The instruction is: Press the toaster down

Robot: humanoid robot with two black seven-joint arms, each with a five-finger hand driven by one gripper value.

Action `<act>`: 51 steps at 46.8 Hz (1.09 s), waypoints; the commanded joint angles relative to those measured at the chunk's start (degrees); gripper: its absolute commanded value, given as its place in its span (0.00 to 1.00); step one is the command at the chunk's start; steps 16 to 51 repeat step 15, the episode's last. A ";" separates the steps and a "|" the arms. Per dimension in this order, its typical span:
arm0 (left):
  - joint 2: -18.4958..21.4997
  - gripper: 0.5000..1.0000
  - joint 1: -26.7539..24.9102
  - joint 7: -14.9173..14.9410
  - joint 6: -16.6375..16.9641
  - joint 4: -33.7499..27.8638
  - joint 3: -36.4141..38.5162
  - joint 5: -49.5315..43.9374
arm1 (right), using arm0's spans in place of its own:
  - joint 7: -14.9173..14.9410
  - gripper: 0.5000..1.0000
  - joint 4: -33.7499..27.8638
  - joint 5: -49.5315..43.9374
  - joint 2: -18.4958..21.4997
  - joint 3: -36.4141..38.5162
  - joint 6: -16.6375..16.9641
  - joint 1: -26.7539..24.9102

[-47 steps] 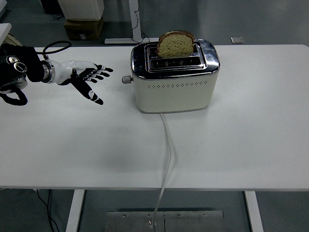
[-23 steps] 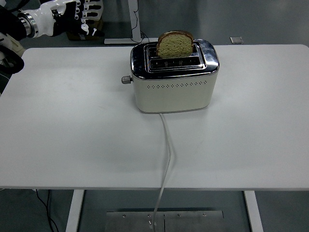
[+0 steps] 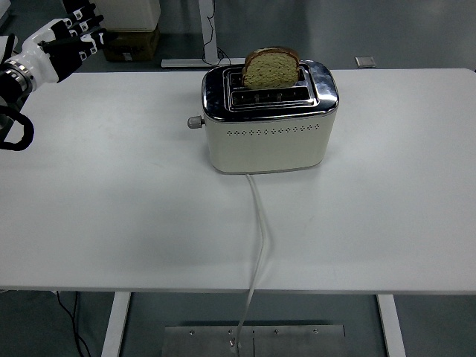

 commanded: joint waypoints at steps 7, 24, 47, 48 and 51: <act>0.01 1.00 4.20 -1.85 -0.10 3.95 -4.87 -0.14 | 0.00 1.00 0.00 -0.01 0.00 0.07 -0.01 0.00; -0.51 1.00 6.49 -3.43 -0.19 6.59 -6.45 -1.28 | 0.09 1.00 0.00 -0.01 0.00 0.07 -0.01 -0.09; -0.51 1.00 6.49 -3.43 -0.19 6.59 -6.45 -1.28 | 0.09 1.00 0.00 -0.01 0.00 0.07 -0.01 -0.09; -0.51 1.00 6.49 -3.43 -0.19 6.59 -6.45 -1.28 | 0.09 1.00 0.00 -0.01 0.00 0.07 -0.01 -0.09; -0.51 1.00 6.49 -3.43 -0.19 6.59 -6.45 -1.28 | 0.09 1.00 0.00 -0.01 0.00 0.07 -0.01 -0.09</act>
